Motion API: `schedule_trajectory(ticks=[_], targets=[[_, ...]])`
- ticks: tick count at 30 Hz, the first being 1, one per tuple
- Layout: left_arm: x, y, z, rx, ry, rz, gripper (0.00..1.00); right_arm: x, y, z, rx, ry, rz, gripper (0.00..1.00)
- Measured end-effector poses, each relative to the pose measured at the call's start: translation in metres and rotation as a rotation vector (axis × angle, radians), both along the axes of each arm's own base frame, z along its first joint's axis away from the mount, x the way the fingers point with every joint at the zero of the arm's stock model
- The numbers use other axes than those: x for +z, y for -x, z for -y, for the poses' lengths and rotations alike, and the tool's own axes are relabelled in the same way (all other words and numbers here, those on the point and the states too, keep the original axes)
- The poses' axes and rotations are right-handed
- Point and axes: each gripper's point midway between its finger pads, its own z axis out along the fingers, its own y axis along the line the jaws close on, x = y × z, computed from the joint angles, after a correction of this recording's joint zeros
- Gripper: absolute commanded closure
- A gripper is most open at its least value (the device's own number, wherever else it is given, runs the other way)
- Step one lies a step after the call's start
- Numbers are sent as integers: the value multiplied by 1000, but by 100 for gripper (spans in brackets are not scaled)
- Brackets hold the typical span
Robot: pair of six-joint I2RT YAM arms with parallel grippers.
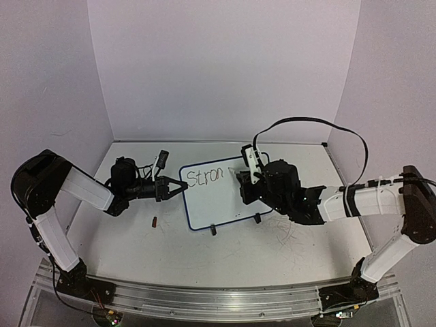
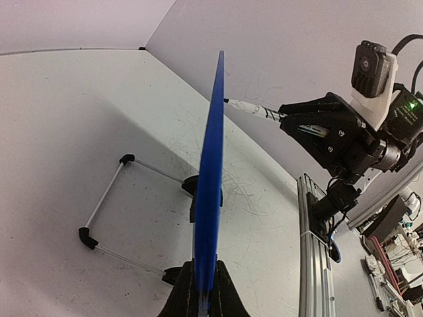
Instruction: Write a sentence on the whiteboard
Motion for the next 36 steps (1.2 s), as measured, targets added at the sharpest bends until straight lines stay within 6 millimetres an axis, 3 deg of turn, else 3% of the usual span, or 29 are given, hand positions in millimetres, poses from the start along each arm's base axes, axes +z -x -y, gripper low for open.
schedule_trajectory(ticks=[17,36], targets=[[0,0,0,1,0,0,100,3,-3,-6,5,-2,10,100],[0,0,0,0,-1,0,100,-5,7,-14,46,3,-18,100]])
